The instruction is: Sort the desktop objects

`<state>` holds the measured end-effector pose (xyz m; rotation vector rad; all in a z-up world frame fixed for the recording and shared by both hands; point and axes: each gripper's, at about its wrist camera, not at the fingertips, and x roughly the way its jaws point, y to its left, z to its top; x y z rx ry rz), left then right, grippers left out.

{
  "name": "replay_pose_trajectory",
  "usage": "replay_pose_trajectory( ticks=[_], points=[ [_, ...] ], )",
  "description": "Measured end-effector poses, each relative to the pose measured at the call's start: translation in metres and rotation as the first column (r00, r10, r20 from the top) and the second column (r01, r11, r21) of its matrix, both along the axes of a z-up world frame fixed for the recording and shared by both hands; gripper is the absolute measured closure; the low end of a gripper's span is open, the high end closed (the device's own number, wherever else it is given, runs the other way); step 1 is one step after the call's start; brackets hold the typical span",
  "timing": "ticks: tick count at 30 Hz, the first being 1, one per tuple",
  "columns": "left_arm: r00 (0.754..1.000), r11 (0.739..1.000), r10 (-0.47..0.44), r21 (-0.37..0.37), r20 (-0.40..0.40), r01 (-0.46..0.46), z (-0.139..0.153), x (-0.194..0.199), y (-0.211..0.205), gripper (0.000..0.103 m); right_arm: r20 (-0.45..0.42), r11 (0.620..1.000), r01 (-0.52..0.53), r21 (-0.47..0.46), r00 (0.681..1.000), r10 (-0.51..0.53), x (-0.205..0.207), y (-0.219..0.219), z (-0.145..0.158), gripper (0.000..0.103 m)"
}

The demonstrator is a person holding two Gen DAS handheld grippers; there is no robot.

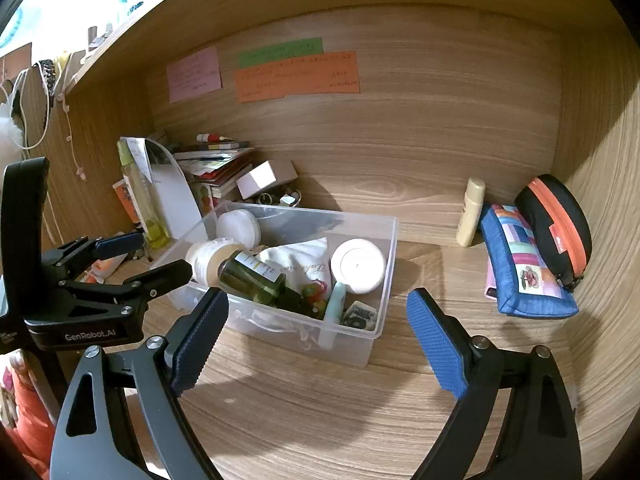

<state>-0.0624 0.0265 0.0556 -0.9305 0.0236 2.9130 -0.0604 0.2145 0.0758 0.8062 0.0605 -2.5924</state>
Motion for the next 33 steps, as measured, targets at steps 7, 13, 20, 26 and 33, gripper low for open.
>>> replay_pose_trajectory(
  ticks=[7,13,20,26,33],
  points=[
    [1.0,1.0,-0.009,0.006,0.009,0.009,0.001,0.0,0.0,0.011,0.002,1.0,-0.002,0.001,1.0,0.002,0.001,-0.002,-0.001,0.013],
    [1.0,1.0,-0.008,0.005,0.007,0.008,0.001,0.0,-0.002,0.011,0.015,1.0,-0.006,-0.001,1.0,0.006,0.0,-0.003,-0.004,0.013],
    [1.0,1.0,-0.009,0.005,-0.003,0.009,0.003,0.003,-0.002,0.011,0.035,1.0,-0.006,-0.015,0.999,0.006,-0.003,0.0,-0.007,0.013],
    [1.0,1.0,-0.018,0.008,0.01,0.018,0.003,0.002,0.0,0.011,0.05,1.0,-0.003,-0.025,0.999,0.005,-0.006,0.003,-0.009,0.013],
    [1.0,0.999,-0.003,0.036,-0.006,0.004,0.002,0.005,-0.003,0.011,0.069,1.0,-0.006,-0.03,0.998,0.008,-0.009,0.004,-0.013,0.013]
  ],
)
